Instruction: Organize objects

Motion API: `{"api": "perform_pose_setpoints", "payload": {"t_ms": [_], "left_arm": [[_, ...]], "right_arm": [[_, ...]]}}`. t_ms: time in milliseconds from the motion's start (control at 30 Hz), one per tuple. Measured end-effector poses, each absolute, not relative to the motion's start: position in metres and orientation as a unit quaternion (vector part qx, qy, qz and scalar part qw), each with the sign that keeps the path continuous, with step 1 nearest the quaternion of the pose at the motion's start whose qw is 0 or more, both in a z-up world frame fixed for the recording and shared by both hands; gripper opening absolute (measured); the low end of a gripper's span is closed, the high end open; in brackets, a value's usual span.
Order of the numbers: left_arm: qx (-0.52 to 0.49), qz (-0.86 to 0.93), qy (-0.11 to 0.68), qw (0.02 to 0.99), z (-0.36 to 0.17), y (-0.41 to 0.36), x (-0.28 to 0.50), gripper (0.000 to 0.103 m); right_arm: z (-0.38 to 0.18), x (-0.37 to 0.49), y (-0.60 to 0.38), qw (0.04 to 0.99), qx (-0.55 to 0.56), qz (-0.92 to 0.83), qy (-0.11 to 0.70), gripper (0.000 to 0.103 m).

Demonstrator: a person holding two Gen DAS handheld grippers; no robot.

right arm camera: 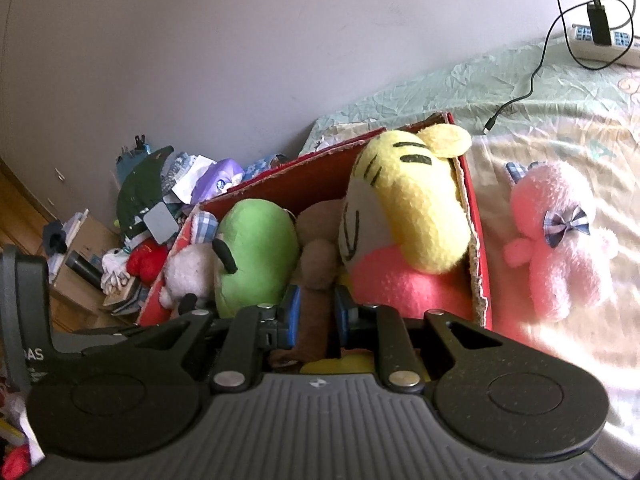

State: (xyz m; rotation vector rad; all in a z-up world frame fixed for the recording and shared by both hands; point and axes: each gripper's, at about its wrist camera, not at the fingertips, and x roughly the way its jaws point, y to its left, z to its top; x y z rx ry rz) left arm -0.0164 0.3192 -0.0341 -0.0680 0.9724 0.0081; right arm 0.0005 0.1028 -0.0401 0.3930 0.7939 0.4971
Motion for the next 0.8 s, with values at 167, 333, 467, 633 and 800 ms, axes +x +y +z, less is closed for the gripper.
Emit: {"api": "perform_pose_setpoints", "payload": {"t_ms": [167,333,467,633,800], "left_arm": [[-0.032,0.001,0.469,0.883,-0.035,0.318,-0.015,0.096],[-0.033,-0.001,0.471,0.882,-0.037,0.318,-0.014,0.097],[-0.034,-0.003,0.472,0.881,-0.037,0.318,-0.013,0.098],[-0.036,-0.006,0.477,0.878,-0.038,0.319,-0.011,0.1],[-0.036,-0.006,0.475,0.879,-0.039,0.318,-0.011,0.101]], "right_arm": [[-0.04,0.0,0.106,0.878,0.168,0.235,0.381,0.018],[-0.041,0.002,0.106,0.875,0.161,0.242,0.386,0.017],[-0.04,0.006,0.106,0.868,0.15,0.251,0.402,0.015],[-0.038,0.012,0.109,0.856,0.125,0.265,0.426,0.015],[-0.037,0.017,0.108,0.84,0.116,0.285,0.448,0.015]]}}
